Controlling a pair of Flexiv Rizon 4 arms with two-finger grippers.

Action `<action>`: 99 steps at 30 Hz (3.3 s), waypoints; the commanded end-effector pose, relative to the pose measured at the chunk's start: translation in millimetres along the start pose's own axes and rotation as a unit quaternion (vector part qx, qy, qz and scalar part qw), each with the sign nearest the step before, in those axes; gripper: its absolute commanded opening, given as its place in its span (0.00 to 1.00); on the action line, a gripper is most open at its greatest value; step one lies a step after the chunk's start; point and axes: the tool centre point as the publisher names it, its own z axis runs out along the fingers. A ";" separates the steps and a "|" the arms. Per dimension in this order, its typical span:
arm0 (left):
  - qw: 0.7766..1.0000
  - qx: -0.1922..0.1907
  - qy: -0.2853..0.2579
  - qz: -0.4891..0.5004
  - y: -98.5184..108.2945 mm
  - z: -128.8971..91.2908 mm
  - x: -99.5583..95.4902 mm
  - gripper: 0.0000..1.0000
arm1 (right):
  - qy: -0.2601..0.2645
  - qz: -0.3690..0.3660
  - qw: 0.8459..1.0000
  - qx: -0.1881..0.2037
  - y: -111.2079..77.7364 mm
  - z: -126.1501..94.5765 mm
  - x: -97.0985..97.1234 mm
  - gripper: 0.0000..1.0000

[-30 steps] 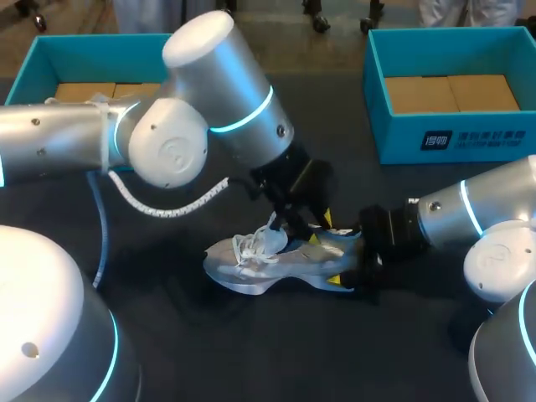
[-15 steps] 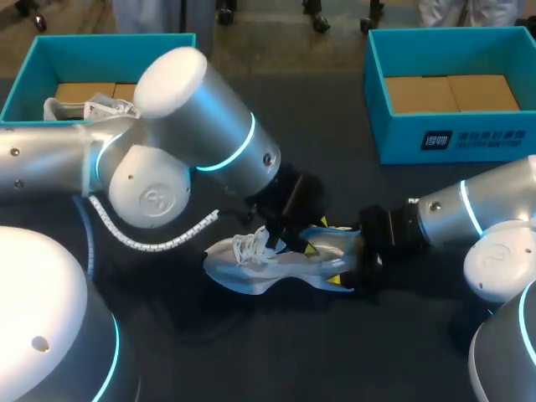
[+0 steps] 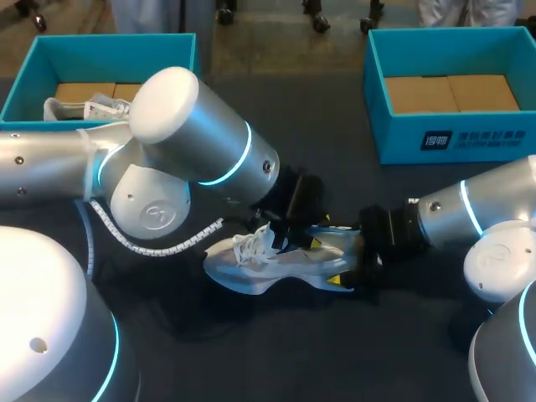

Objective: Take the shoe out of the shoebox, open the shoe tongue, remove and reinsert the insole, then place the shoe into the shoebox

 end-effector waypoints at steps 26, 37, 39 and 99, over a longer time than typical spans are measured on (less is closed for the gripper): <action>0.997 0.071 0.028 -0.028 -10.6 -12.7 -8.3 0.00 | -0.001 0.000 1.000 0.002 -0.1 2.0 1.8 0.00; 0.993 0.104 0.013 -0.044 -49.3 -45.9 -32.2 0.00 | -0.001 0.000 1.000 0.002 -0.1 2.0 1.8 0.00; 0.993 0.105 0.010 -0.048 -56.5 -50.3 -36.3 0.00 | -0.001 0.000 1.000 0.002 -0.1 2.0 1.8 0.00; 0.893 0.442 0.023 -0.080 -171.5 -188.5 -100.6 0.00 | -0.001 0.000 1.000 0.002 -0.1 2.0 1.8 0.00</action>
